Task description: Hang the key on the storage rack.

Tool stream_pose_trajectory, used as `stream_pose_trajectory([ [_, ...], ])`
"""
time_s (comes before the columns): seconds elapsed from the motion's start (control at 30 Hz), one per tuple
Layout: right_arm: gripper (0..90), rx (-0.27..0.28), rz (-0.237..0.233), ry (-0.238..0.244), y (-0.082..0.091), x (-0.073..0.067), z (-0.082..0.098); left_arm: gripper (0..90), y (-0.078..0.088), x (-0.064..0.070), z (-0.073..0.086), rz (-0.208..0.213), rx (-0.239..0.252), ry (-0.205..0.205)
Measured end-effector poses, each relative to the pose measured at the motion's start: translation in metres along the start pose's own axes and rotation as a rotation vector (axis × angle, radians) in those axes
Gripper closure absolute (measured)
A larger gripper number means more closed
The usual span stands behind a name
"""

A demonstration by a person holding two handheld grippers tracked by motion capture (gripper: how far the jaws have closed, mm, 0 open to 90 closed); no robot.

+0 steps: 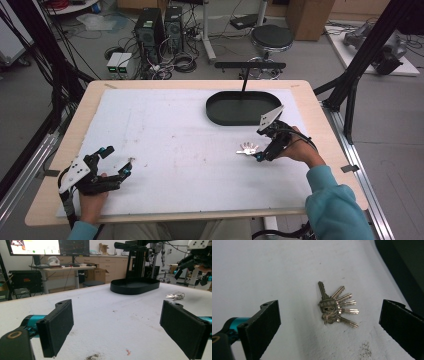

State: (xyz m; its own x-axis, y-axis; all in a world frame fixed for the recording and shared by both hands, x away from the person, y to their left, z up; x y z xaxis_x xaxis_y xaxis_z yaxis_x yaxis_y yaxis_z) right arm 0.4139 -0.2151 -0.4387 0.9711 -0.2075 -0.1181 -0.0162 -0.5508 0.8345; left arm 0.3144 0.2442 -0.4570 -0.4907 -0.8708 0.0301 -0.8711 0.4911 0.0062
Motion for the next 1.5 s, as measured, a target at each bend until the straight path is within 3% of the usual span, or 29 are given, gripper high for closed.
stream_pose_trajectory([
  [0.13,2.8,-0.025,-0.003,0.017,-0.006,0.001,0.0,12.1,0.0,0.0,0.0,-0.002,0.001,-0.001],
  [0.57,6.4,-0.087,-0.034,-0.033,-0.015,0.002,0.005,12.1,0.0,0.0,0.0,0.001,0.002,0.0],
  [0.7,15.8,-0.101,-0.06,-0.043,-0.017,0.001,0.006,12.1,0.0,0.0,0.0,-0.001,0.001,-0.001],
  [0.97,16.9,-0.118,-0.07,-0.039,-0.02,0.001,0.007,12.1,0.0,0.0,0.0,-0.001,0.001,0.0],
  [1.3,35.0,-0.149,-0.118,-0.049,-0.023,-0.001,0.011,12.1,0.0,0.0,0.0,0.0,0.002,-0.001],
  [1.5,41.7,-0.145,-0.118,-0.038,-0.023,0.0,0.01,12.1,0.0,0.0,0.0,0.0,0.001,-0.001],
])
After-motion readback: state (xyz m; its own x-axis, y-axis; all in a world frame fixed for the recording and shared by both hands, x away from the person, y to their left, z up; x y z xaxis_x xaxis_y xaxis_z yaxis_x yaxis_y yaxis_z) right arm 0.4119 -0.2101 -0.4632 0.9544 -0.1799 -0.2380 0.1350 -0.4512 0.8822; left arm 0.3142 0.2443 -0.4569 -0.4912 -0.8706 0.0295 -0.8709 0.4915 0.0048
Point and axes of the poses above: each handheld gripper's, and its own axes: y roughly backward along the jaws, z roughly out of its underside, x roughly to its right, the point moved 7 cm from there along -y, roughly forward along the jaws, and after that the axes turned 9 degrees about -z, right-handed, at the moved point
